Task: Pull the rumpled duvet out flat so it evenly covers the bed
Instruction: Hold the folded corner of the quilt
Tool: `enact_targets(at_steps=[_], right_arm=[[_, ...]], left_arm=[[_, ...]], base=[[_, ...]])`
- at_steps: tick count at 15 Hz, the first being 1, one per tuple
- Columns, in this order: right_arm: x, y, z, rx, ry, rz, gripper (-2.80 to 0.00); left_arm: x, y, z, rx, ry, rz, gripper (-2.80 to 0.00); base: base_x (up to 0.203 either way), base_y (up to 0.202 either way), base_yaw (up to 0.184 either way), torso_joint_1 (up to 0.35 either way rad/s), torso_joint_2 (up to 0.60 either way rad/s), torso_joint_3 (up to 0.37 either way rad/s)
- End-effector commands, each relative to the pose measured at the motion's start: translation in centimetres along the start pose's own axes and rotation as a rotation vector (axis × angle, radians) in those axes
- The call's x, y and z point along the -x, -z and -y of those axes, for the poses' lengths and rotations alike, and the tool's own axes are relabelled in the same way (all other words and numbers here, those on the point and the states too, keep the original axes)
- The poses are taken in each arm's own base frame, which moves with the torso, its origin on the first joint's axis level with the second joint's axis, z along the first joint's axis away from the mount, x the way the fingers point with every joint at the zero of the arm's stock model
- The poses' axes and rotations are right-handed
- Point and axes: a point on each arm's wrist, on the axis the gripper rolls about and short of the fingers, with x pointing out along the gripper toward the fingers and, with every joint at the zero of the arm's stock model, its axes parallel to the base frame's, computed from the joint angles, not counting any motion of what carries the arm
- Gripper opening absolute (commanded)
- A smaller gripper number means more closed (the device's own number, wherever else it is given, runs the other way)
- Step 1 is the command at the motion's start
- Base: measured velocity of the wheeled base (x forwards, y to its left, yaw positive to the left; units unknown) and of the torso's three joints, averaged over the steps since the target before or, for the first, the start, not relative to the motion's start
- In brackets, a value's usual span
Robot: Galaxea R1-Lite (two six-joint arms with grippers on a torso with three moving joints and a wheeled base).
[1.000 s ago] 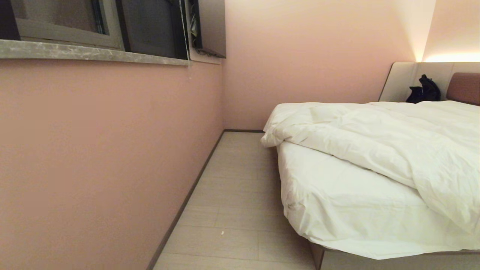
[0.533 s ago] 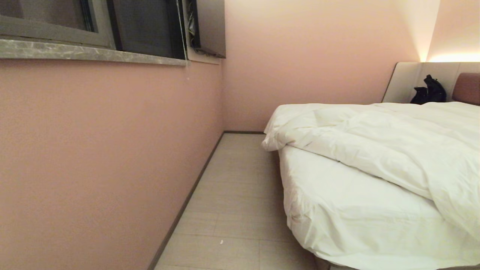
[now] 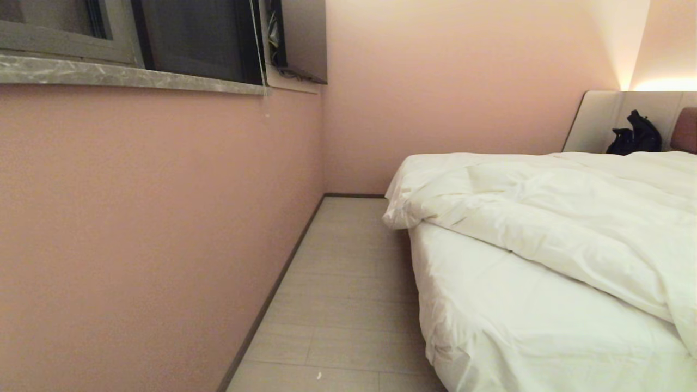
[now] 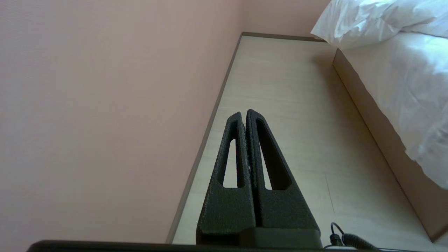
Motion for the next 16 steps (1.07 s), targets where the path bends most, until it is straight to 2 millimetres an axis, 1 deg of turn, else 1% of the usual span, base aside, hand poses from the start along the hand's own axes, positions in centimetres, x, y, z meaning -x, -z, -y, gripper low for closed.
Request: enact_targets(at_steps=[1,8,16], right_arm=[[-0.01,0.01,0.00,0.000,0.001,-0.002,-2.80],[0.00,0.01,0.00,0.000,-0.001,0.000,-2.80],[0.00,0.01,0.00,0.000,0.002,0.000,-2.80]], left_arm=[[0.00,0.00,0.00,0.001,0.000,-0.002,-2.80],[0.00,0.00,0.00,0.004,0.000,-0.002,-2.80],[0.00,0.00,0.00,0.004,0.000,-0.002,-2.80]], base=[[0.188,0.000,0.001,0.000,0.00,-0.002],[0.186,0.000,-0.001,0.003,0.00,0.001],[0.007,0.000,0.001,0.001,0.00,0.000]])
